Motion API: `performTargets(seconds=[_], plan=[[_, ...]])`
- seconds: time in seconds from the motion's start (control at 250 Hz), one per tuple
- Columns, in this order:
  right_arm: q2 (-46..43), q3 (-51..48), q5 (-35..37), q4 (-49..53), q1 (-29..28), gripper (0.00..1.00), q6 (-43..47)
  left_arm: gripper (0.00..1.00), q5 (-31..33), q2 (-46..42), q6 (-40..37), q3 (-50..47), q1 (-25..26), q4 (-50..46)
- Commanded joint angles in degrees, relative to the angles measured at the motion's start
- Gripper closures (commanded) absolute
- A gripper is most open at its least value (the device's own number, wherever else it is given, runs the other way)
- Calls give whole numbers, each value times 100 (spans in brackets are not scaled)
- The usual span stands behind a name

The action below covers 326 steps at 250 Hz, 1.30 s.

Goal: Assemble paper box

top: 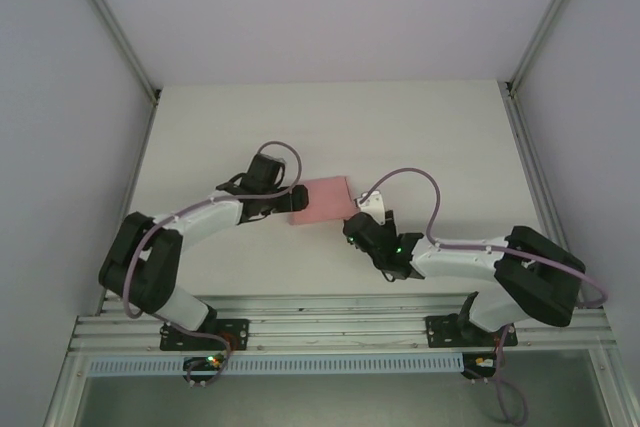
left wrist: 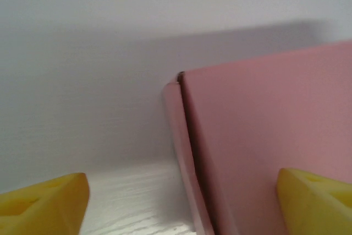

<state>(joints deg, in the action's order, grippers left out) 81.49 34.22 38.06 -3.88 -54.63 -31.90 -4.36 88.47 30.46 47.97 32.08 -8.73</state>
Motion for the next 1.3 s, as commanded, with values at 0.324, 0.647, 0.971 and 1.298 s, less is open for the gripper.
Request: performTargets(seconds=[0.324, 0.647, 0.971, 1.298], plan=[[-752, 164, 374, 1490, 583, 0, -706, 40, -1578, 800, 467, -256, -620, 1514], [-993, 118, -642, 787, 1317, 0, -301, 68, -1830, 1156, 558, -337, -768, 1908], [-797, 147, -3279, -481, 2289, 0, -648, 80, -2681, 1305, 1136, -923, -1160, 3330], [255, 1006, -4941, -586, 2697, 0, -898, 82, -3923, 1956, 2540, -1777, -1728, 6749]])
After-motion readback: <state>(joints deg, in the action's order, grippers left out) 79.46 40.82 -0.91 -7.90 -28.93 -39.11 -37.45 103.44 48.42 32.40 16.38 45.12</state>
